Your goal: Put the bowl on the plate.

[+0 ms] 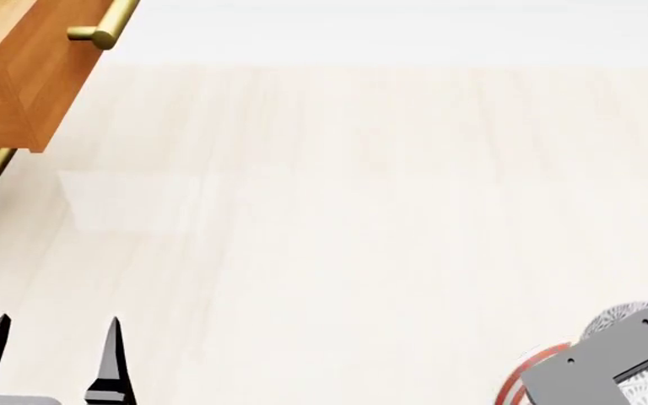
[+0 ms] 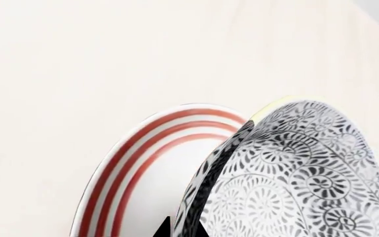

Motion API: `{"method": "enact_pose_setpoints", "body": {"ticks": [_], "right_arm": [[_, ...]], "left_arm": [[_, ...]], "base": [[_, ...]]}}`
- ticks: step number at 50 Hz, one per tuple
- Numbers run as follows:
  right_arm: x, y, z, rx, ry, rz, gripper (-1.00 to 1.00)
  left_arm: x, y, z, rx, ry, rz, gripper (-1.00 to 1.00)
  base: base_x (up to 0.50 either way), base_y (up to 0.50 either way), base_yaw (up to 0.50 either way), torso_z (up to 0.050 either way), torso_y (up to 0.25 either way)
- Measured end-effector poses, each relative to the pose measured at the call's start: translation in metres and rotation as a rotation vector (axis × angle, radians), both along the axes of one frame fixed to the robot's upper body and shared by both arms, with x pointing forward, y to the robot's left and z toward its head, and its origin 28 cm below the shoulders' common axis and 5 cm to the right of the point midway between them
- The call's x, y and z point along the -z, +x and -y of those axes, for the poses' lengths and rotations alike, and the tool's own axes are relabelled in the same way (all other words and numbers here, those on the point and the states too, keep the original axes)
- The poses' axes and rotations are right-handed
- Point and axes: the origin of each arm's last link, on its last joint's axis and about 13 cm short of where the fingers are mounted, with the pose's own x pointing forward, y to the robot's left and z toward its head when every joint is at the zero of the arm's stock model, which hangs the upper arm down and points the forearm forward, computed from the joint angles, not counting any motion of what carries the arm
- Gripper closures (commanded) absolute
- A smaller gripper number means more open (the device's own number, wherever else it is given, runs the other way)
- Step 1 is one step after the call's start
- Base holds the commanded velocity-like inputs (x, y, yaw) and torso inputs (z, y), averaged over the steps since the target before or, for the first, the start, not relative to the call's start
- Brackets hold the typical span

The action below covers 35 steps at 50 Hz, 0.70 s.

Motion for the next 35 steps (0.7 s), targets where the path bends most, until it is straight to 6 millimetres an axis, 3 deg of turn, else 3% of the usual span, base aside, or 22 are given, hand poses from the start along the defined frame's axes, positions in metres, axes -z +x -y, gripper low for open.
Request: {"method": "enact_pose_setpoints", "body": {"ticks": [35], "right_arm": [[0.024, 0.001, 0.005, 0.029, 0.06, -0.045, 1.0]], "left_arm": [[-0.001, -0.001, 0.001, 0.004, 0.0, 0.001, -1.0]], "base": [[0.0, 0.0, 0.0, 0.0, 0.0]]}}
